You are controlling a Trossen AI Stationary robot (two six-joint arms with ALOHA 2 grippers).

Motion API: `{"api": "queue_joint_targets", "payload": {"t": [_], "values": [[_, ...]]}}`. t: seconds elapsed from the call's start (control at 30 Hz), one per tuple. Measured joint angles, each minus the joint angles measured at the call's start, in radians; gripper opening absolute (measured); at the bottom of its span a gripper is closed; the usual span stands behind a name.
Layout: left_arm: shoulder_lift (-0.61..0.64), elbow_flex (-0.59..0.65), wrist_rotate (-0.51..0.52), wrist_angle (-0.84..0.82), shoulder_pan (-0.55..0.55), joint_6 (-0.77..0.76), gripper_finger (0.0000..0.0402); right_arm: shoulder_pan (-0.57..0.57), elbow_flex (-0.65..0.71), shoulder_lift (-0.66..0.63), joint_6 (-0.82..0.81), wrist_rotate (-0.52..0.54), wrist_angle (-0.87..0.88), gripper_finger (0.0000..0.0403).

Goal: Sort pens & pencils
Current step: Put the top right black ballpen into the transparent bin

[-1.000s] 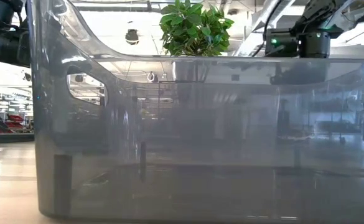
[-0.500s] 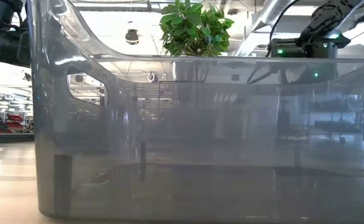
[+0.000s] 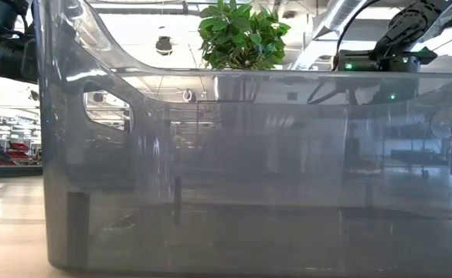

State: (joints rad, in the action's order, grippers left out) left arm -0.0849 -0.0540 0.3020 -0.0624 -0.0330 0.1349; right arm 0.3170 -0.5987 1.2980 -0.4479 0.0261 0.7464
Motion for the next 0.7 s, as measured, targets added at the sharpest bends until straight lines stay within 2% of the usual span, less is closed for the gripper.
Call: {"api": "queue_joint_targets", "payload": {"t": [0.5, 0.7], "values": [[0.0, 0.0, 0.0, 0.0, 0.0, -0.009, 0.0068, 0.047, 0.0, 0.002, -0.077, -0.031, 0.0, 0.0191], [0.0, 0.0, 0.0, 0.0, 0.0, -0.009, 0.0068, 0.047, -0.005, 0.105, -0.077, -0.055, 0.001, 0.0191]]}}
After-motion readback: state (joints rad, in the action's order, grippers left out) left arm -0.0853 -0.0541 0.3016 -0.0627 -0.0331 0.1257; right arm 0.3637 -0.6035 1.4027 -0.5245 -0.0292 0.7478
